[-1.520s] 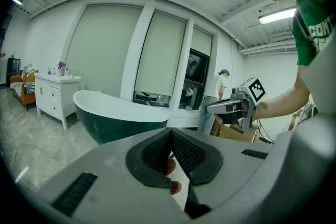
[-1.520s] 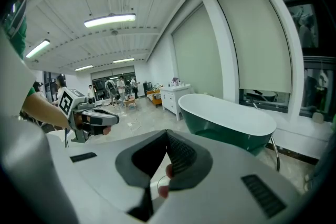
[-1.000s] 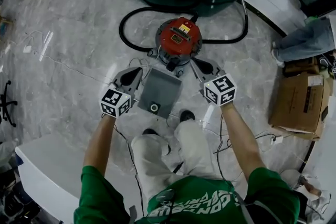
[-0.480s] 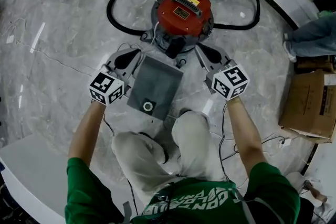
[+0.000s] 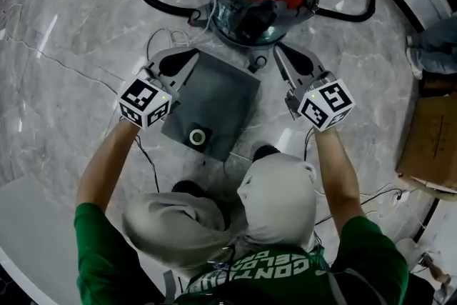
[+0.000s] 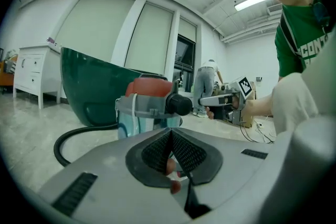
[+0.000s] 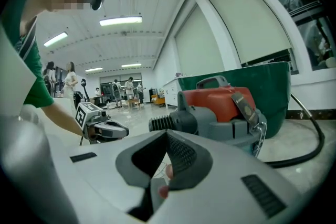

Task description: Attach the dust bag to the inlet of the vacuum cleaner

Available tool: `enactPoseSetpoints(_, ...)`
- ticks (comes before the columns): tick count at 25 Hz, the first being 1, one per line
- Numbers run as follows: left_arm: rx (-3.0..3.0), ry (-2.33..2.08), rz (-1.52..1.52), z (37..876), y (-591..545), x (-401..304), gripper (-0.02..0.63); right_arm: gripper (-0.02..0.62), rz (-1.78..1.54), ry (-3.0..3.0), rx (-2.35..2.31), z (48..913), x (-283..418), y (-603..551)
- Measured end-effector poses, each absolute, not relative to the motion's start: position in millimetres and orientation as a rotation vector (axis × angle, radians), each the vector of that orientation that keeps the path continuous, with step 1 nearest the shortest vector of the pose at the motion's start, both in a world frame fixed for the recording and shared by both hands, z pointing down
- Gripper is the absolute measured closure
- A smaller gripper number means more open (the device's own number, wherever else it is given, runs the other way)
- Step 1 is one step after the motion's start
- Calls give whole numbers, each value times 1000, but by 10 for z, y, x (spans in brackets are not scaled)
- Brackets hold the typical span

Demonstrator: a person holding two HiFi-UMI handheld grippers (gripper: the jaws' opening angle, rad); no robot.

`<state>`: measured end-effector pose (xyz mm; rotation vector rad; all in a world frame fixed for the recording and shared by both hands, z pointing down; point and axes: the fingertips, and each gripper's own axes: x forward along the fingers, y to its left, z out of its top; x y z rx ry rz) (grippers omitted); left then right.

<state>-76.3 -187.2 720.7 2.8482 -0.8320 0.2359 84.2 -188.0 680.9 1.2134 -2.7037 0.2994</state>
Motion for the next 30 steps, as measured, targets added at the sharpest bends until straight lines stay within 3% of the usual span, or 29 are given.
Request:
enactPoseSetpoints(9,2855,-801,253,7638,-1461,-779,609,588,325,-2715,1119,7422,620,-1492)
enactPoseSetpoints(30,2722,-854,345,8932,-212,-1315,609,588,460,-2656,554,9128,-633,-16)
